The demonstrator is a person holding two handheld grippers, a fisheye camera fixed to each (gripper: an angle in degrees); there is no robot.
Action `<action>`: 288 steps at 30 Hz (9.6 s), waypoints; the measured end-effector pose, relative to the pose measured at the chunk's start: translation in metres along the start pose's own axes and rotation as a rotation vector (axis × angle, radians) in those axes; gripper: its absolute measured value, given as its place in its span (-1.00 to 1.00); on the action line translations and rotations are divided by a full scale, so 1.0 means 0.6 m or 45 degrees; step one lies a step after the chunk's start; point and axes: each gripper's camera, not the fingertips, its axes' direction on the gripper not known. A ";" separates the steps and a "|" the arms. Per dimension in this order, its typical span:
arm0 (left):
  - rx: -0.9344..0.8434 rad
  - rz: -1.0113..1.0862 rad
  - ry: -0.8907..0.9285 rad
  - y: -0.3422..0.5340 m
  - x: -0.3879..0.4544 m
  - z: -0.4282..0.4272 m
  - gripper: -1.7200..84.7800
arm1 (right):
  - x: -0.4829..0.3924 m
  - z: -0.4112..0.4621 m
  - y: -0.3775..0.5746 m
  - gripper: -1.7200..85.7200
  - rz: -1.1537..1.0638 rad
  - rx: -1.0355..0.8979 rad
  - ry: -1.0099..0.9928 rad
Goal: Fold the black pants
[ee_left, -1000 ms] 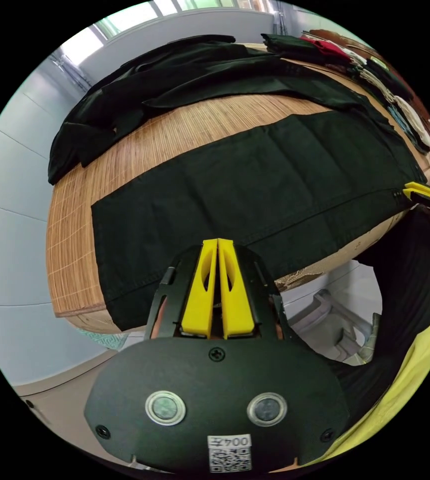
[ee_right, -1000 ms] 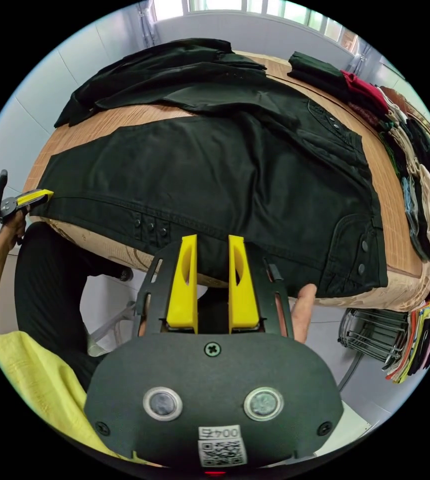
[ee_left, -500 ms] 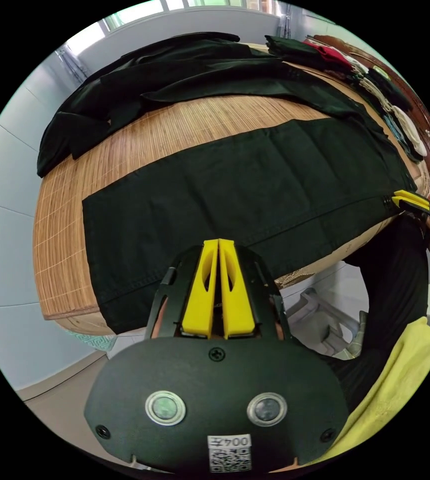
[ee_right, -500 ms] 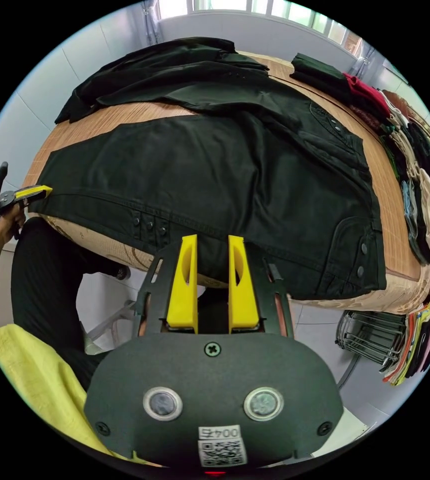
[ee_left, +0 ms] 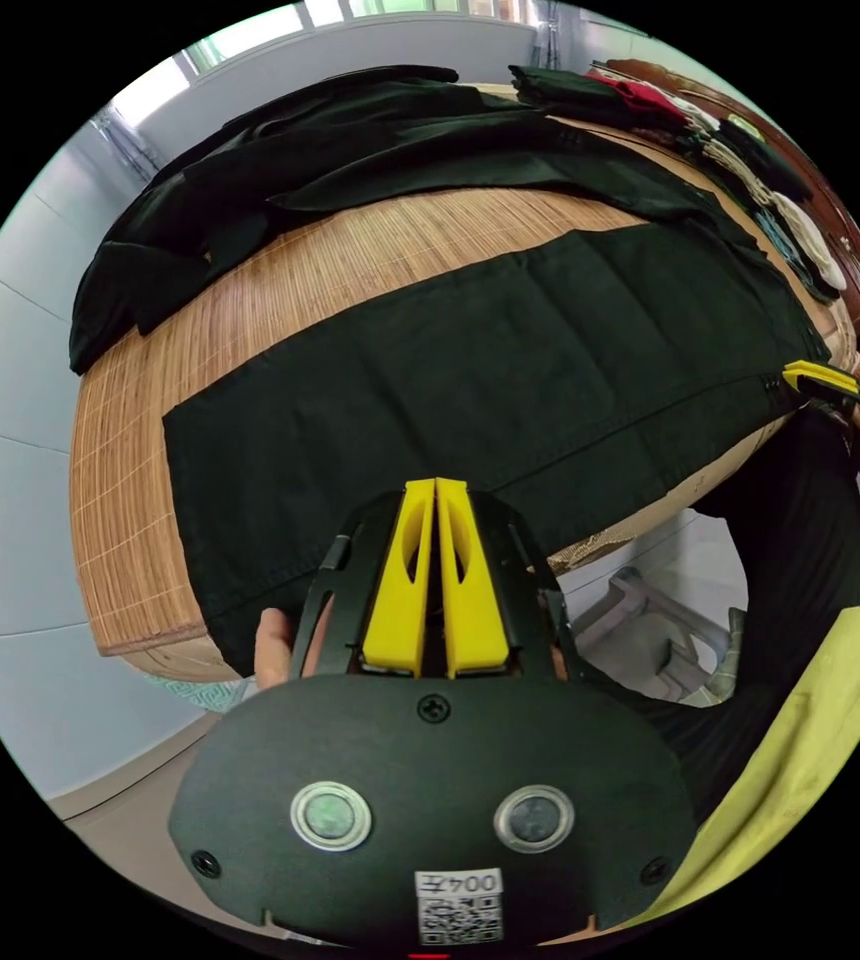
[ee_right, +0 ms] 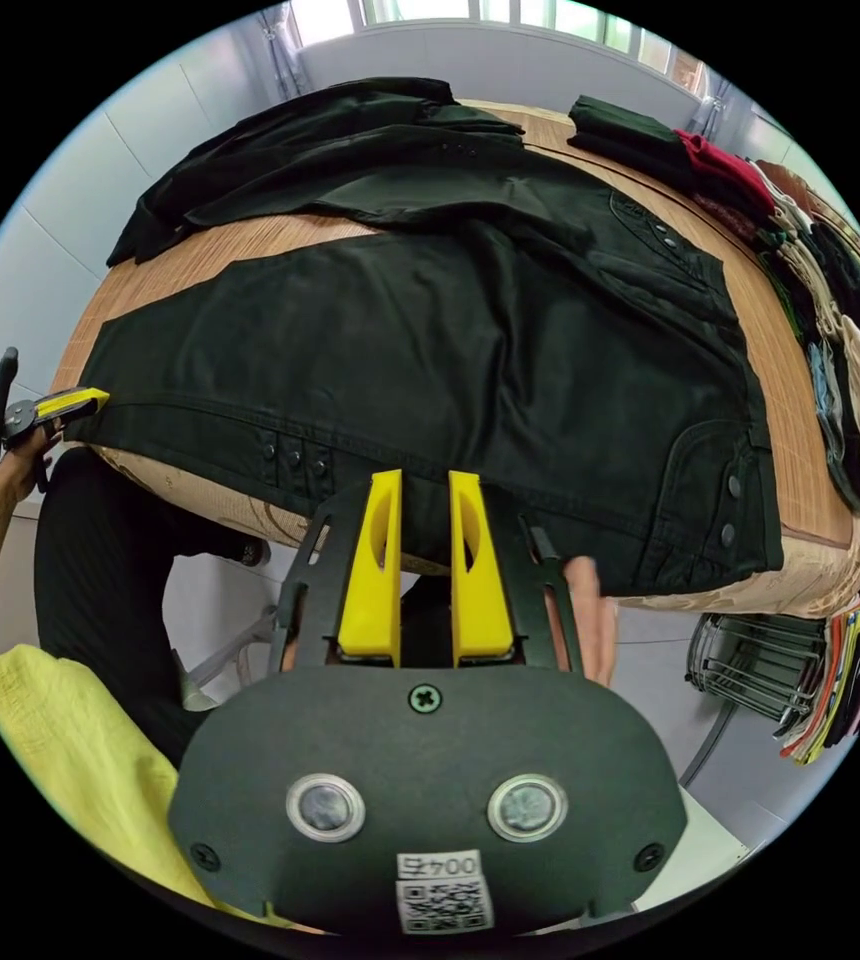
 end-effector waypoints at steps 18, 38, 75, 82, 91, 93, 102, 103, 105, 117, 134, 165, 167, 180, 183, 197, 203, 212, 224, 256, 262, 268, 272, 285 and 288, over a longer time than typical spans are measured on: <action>0.005 0.030 0.020 -0.011 -0.009 -0.020 -0.95 | 0.005 -0.032 -0.017 -0.80 -0.018 -0.004 -0.014; 0.020 0.022 0.282 -0.036 -0.026 -0.059 -0.78 | 0.044 -0.082 -0.025 -0.71 -0.039 0.004 -0.173; -0.125 0.567 -0.689 -0.628 -0.001 -0.065 -0.80 | 0.102 -0.162 -0.020 -0.86 0.140 0.068 -0.256; 0.051 0.385 -0.479 -0.549 -0.030 -0.154 -0.94 | 0.111 -0.186 -0.016 -0.88 0.151 0.073 -0.249; 0.609 0.439 -0.364 -0.266 0.023 -0.366 -0.94 | 0.158 -0.218 -0.006 -0.87 0.255 0.074 -0.358; 0.722 0.474 -0.350 -0.188 0.048 -0.386 -0.94 | 0.184 -0.223 -0.002 -0.84 0.299 0.076 -0.466; 0.821 0.369 -0.122 0.149 0.077 -0.274 -0.94 | 0.299 -0.349 0.038 -0.68 0.545 0.385 -0.959; 0.806 0.318 -0.071 0.172 0.074 -0.245 -0.94 | 0.319 -0.361 0.019 -0.66 0.592 0.378 -1.004; 0.792 0.266 -0.004 0.199 0.073 -0.208 -0.94 | 0.345 -0.377 -0.023 -0.62 0.641 0.347 -1.070; 0.872 0.092 0.111 0.262 0.016 -0.141 -0.94 | 0.394 -0.380 -0.431 -0.54 0.703 -0.014 -0.896; 0.814 0.211 -0.018 0.189 -0.061 -0.097 -0.94 | 0.409 -0.414 -0.568 -0.98 0.723 -0.031 -0.904; 0.290 0.253 -0.257 0.360 0.059 0.103 -0.94 | 0.180 -0.249 0.058 -0.97 0.948 -0.084 -0.885; 0.283 0.190 -0.243 0.374 0.049 0.099 -0.94 | 0.167 -0.269 0.060 -0.97 0.907 -0.064 -0.825; 0.487 -0.748 0.275 0.435 -0.133 0.102 -0.74 | -0.092 -0.266 -0.066 -0.98 0.196 -0.019 0.087; 0.450 -0.751 0.226 0.388 -0.155 0.115 -0.65 | -0.139 -0.196 -0.087 -0.98 0.097 -0.164 0.220; 0.186 -0.494 -0.090 0.204 -0.125 0.168 -0.80 | -0.123 -0.139 -0.061 -0.98 0.196 -0.254 0.070; 0.162 -0.531 -0.272 0.179 -0.154 0.135 -0.90 | -0.162 -0.165 -0.060 -0.98 0.123 -0.145 -0.143; 0.250 -0.751 -0.129 0.206 -0.225 0.056 -0.92 | -0.085 -0.246 -0.005 -0.91 0.208 0.153 -0.423; 0.357 -0.111 -0.171 0.118 0.104 0.065 -0.95 | 0.439 -0.374 0.364 -0.75 1.061 0.782 -0.670; 0.091 -0.163 0.340 0.022 -0.033 0.126 -0.96 | 0.540 -0.355 0.205 -0.89 1.046 0.613 -0.574; 0.097 -0.122 0.348 0.018 -0.030 0.137 -0.96 | 0.511 -0.289 0.139 -0.85 0.972 0.267 -0.187; 0.100 -0.129 0.350 0.021 -0.031 0.152 -0.96 | 0.467 -0.312 0.080 -0.84 0.868 0.191 -0.006; 0.104 -0.130 0.358 0.025 -0.031 0.164 -0.96 | 0.378 -0.346 -0.007 -0.84 0.532 0.154 -0.113; 0.112 -0.100 0.299 0.047 -0.004 0.213 -0.96 | 0.023 -0.076 -0.331 -0.82 -0.283 -0.636 0.067; 0.122 -0.097 0.299 0.057 0.002 0.226 -0.95 | -0.005 -0.035 -0.356 -0.82 -0.349 -0.735 0.146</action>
